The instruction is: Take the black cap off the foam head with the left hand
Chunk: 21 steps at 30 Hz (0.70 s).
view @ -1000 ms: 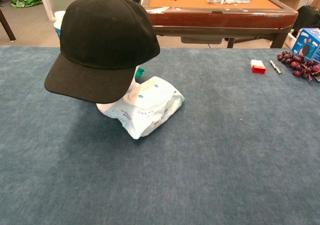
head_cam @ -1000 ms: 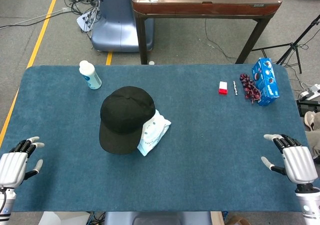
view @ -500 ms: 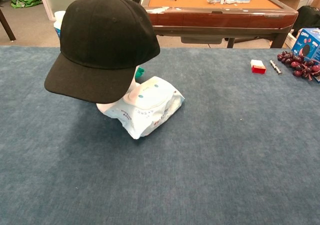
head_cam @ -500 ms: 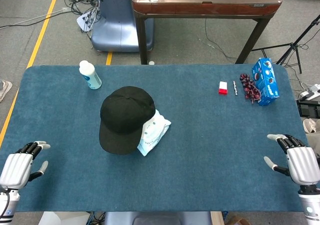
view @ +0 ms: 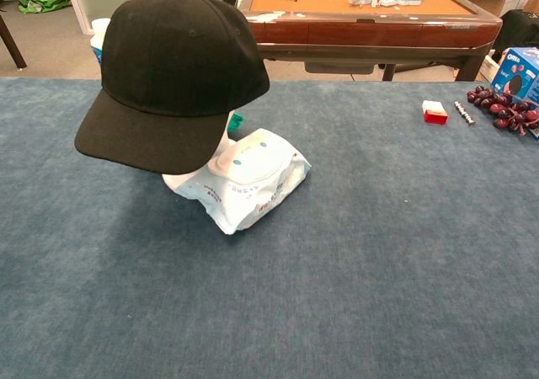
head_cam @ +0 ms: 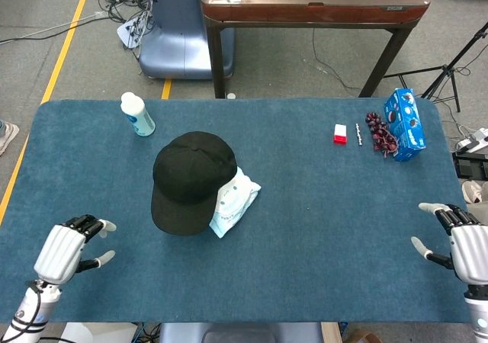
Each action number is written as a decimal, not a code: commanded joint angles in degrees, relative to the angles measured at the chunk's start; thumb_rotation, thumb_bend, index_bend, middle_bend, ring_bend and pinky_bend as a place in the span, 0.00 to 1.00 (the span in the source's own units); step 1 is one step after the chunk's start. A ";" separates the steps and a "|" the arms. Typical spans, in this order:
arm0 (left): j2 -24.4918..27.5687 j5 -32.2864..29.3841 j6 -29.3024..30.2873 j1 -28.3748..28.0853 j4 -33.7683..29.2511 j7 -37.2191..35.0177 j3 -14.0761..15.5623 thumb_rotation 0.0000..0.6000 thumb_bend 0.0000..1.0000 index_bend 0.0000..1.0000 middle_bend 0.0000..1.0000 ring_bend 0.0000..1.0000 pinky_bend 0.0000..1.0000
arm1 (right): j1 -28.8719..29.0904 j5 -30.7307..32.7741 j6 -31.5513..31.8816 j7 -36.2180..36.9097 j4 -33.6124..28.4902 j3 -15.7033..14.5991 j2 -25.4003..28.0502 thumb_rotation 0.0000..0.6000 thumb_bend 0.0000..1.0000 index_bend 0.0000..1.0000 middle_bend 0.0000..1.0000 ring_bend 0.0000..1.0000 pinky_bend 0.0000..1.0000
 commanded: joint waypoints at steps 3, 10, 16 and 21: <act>-2.91 0.47 -4.34 -3.47 1.61 0.56 -0.24 1.00 0.00 0.47 0.60 0.45 0.56 | -0.41 0.21 0.65 1.60 0.27 0.27 0.55 1.00 0.21 0.32 0.38 0.31 0.42; -7.58 0.00 -6.37 -6.65 4.79 3.57 -1.82 1.00 0.00 0.45 0.60 0.45 0.56 | -0.92 0.29 1.53 3.60 0.60 0.56 1.09 1.00 0.21 0.32 0.38 0.31 0.42; -10.56 -0.94 -5.57 -7.72 6.16 5.22 -2.98 1.00 0.00 0.44 0.60 0.45 0.56 | -1.21 0.14 1.98 4.45 0.88 0.61 1.25 1.00 0.21 0.32 0.38 0.31 0.42; -11.78 -1.43 -5.00 -8.37 6.31 5.01 -3.36 1.00 0.00 0.44 0.61 0.45 0.56 | -1.26 0.05 2.04 4.57 0.96 0.65 1.22 1.00 0.21 0.32 0.38 0.31 0.42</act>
